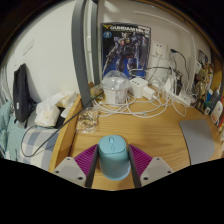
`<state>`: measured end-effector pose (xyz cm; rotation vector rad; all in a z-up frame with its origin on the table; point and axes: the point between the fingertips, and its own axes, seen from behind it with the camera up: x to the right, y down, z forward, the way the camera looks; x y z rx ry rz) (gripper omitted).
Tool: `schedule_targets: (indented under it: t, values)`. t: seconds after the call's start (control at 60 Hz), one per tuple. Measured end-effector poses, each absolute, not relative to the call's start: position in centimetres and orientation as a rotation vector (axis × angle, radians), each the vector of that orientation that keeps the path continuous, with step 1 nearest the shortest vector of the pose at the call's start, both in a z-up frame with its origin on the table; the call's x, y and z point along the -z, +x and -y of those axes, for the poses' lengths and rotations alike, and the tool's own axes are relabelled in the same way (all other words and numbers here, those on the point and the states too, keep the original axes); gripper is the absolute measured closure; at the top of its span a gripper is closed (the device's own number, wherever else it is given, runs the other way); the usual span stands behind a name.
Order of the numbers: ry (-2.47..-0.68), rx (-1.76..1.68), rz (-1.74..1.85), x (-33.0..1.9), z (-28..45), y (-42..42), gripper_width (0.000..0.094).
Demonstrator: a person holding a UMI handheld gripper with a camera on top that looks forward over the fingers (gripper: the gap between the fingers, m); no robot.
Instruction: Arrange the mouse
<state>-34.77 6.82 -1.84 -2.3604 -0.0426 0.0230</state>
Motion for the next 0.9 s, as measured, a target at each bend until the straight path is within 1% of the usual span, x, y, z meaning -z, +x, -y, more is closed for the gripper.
schedule_targets:
  t: [0.05,0.1,0.117,0.133,0.183,0.217,0.233,0.25,0.417,0.5,0.55,0.6,0.7,0.8,0.85,0.9]
  values:
    - [-2.35,-0.021,0.047,1.8,-6.9,-34.8,0.0393]
    - [-2.332,-0.003,0.051,1.8,-7.0,-34.5,0.0455]
    - [-2.328,0.002,0.047,1.8,-7.0,-34.5,0.046]
    - [-2.323,0.005,0.038,1.9,-7.0,-34.4,0.0491]
    - [-2.319,0.009,0.028,1.9,-7.0,-34.4,0.0549]
    - [-2.316,0.012,0.049,1.9,-7.0,-34.4,0.0573]
    - [-2.314,0.009,0.051,1.9,-7.1,-34.4,0.0566]
    - [-2.311,0.004,0.047,1.8,-7.1,-34.4,0.061]
    - [-2.326,-0.057,0.097,1.7,-7.3,-34.6,0.0613]
    - [-2.336,-0.085,0.106,0.4,-7.3,-33.7,0.0612]
    - [-2.293,-0.108,0.119,-2.0,-7.8,-33.0,0.0611]
    - [-2.249,-0.107,0.119,-5.2,-8.5,-31.4,0.0611]
    - [-2.125,-0.066,0.152,-13.5,-10.3,-26.6,0.0611]
    - [-2.0,0.022,0.152,-21.3,-11.6,-19.5,0.0612]
    - [-1.96,0.048,0.134,-24.2,-12.0,-16.0,0.0612]
    - [-1.927,0.067,0.107,-26.0,-12.3,-12.2,0.0611]
